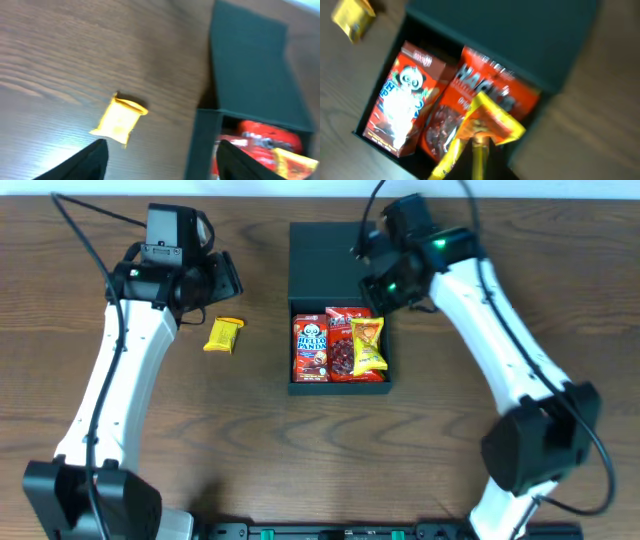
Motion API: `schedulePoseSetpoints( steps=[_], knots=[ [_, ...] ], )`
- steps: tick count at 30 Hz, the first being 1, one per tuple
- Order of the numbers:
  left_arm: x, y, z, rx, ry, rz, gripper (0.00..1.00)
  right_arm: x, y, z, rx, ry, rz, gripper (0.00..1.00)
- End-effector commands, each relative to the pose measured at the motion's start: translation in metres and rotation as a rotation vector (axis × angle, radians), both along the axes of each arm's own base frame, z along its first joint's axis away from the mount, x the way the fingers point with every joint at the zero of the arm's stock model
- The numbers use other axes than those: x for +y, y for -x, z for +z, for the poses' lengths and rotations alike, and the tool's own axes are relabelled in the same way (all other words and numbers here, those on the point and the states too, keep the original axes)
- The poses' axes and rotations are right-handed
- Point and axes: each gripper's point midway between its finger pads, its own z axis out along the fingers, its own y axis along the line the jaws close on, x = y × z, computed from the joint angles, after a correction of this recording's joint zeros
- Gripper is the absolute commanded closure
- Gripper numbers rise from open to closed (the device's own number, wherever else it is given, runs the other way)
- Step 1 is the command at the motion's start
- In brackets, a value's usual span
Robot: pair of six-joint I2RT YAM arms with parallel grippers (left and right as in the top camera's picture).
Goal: Pack container
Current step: 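Raise the right gripper away and reach the left gripper to the yellow sweet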
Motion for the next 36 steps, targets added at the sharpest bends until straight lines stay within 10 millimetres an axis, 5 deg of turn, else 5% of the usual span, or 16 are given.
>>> schedulePoseSetpoints(
  steps=[1,7,11,18,29,36],
  knots=[
    [0.007,0.0,-0.039,0.081,-0.158,-0.157,0.28,-0.019,-0.012,0.042,-0.135,-0.018,0.009,0.59],
    [0.008,0.002,-0.099,0.24,-0.195,-0.236,0.26,-0.046,-0.014,0.076,-0.237,-0.018,-0.012,0.15],
    [0.014,0.001,-0.133,0.31,-0.242,-0.257,0.25,-0.056,-0.012,0.09,-0.274,-0.015,-0.02,0.03],
    [0.015,0.009,-0.171,0.398,-0.299,-0.439,0.24,-0.057,-0.012,0.092,-0.279,-0.015,-0.02,0.01],
    [0.029,-0.002,-0.178,0.371,-0.361,-0.5,0.02,-0.057,-0.012,0.092,-0.282,-0.013,-0.013,0.01],
    [0.033,-0.002,-0.181,0.375,-0.34,-0.49,0.02,-0.056,-0.012,0.092,-0.286,-0.014,-0.013,0.01]
  ],
)
